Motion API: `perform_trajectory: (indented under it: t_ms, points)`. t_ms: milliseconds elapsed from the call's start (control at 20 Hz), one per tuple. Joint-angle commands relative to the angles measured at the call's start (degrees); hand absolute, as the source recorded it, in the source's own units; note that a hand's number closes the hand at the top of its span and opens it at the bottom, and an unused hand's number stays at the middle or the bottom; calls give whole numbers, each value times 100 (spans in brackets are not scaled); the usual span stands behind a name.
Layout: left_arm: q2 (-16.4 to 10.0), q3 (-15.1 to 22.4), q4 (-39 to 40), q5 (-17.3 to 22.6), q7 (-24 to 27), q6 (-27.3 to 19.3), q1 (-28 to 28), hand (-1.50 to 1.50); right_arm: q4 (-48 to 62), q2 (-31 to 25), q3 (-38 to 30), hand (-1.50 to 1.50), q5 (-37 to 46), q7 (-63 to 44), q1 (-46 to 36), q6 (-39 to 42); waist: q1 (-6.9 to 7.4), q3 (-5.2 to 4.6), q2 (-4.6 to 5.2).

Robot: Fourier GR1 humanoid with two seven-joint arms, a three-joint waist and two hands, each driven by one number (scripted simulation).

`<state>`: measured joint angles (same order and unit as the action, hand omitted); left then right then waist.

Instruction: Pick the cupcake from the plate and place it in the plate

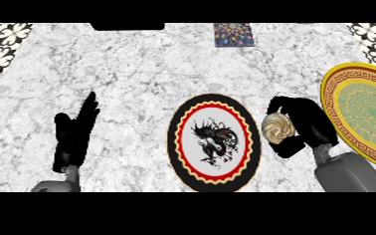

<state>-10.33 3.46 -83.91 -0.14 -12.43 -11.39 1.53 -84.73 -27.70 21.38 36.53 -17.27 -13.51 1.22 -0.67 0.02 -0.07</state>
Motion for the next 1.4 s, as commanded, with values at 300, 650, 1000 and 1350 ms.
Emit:
perform_trajectory:
  t_ms: [300, 650, 1000, 1350]
  points:
    - [-50, -127, 61, 58, 166, 149, -94, 0, -1348, -822, -1658, 150, -350, 541, 515, -824, -53, -6, -22]
    - [39, -99, -112, -8, -238, 108, 132, 0, -1766, -973, -2704, 150, -285, 13, 835, -934, 26, -3, -4]
    - [66, -119, -282, -146, -104, 141, -129, 0, -796, -1134, -3702, 150, -810, 534, 607, -539, 70, -1, 4]
    - [167, -211, 310, -224, 170, 212, 264, 0, 1276, -1182, -3862, 150, -580, 1707, 93, -707, 88, -1, 22]
